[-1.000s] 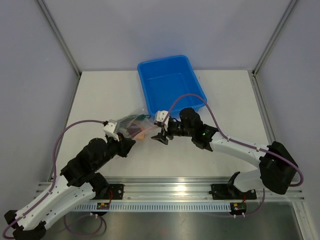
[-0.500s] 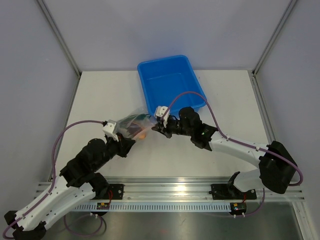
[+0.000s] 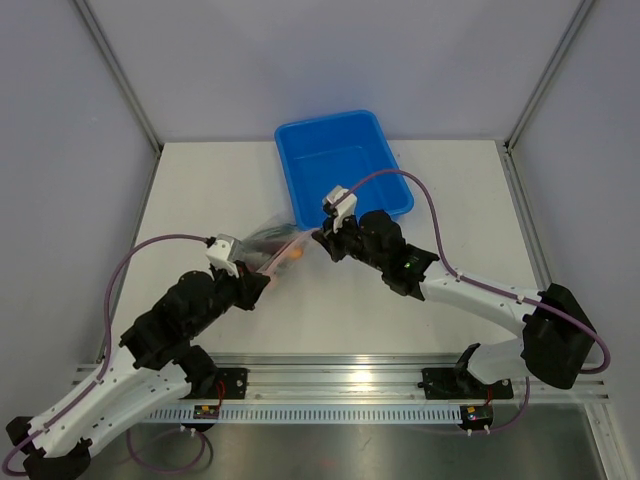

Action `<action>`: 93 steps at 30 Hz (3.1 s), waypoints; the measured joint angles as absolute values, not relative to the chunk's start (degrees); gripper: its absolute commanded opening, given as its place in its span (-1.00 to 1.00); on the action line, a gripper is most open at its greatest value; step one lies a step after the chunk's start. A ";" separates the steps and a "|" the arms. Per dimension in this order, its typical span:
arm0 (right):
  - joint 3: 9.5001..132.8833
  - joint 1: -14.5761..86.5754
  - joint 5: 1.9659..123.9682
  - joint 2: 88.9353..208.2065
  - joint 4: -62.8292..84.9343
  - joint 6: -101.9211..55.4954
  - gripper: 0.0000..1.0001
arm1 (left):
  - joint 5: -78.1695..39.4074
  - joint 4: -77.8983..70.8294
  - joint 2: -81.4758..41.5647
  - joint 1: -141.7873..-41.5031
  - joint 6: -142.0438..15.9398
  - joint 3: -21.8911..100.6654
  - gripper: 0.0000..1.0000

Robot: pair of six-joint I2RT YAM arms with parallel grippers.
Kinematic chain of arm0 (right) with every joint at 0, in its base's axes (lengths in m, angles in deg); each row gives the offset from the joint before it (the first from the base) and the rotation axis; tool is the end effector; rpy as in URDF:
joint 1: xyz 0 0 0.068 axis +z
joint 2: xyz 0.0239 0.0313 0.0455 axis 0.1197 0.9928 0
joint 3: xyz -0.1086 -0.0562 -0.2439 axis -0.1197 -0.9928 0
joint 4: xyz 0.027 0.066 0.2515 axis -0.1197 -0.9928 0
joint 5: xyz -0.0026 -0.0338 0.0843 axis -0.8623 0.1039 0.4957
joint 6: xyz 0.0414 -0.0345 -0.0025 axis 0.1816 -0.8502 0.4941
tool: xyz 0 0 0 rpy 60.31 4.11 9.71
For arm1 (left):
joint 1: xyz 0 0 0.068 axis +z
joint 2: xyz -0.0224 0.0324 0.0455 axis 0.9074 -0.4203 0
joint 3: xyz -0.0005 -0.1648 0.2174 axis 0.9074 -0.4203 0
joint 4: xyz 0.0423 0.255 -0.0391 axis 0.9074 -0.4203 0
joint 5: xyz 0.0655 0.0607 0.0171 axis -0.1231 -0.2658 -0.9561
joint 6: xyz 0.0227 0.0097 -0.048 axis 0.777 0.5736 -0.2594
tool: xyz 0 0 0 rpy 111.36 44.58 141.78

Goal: Open the zip-top bag and remove the fake food
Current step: Unzip the zipper food storage bag at the center of the board, then open the zipper of the food storage bag at the center of the board.

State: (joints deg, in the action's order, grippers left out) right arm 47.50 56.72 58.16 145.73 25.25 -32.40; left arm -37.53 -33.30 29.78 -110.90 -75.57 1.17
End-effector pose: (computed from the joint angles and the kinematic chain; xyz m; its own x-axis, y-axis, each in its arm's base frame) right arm 0.2045 0.2451 0.2932 -0.1087 -0.1928 -0.9752 -0.7996 0.5998 -0.0295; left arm 0.0873 -0.0808 0.2862 -0.4533 -0.1111 -0.8844 0.4466 0.8304 -0.3332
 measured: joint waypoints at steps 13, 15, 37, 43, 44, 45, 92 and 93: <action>47.74 56.76 47.18 145.66 25.54 -25.38 -1.00 | -38.78 -34.85 29.43 -111.23 -76.03 2.86 -1.00; 47.74 56.76 46.07 145.66 25.58 -24.95 -1.00 | -38.93 -35.11 29.47 -111.30 -76.16 2.86 -1.00; 46.54 55.97 46.48 145.25 28.25 -29.71 -1.00 | -39.70 -30.94 37.78 -111.60 -76.97 2.40 0.19; 45.95 55.95 49.85 144.68 28.84 -31.35 -1.00 | -39.65 -26.59 27.00 -111.60 -74.74 4.87 0.17; 45.95 55.93 50.07 144.63 28.93 -31.42 -1.00 | -39.52 -25.69 25.06 -111.60 -74.21 4.89 0.16; 45.95 55.93 50.35 144.63 28.95 -31.50 -1.00 | -39.32 -24.91 23.38 -111.60 -73.78 4.89 0.15; 46.01 55.93 53.46 145.27 28.49 -31.52 -1.00 | -43.43 -20.18 3.94 -119.21 -67.96 11.86 -0.37; 46.01 55.93 53.46 145.27 28.51 -31.52 -1.00 | -43.67 -20.18 3.94 -119.21 -67.94 11.88 -0.38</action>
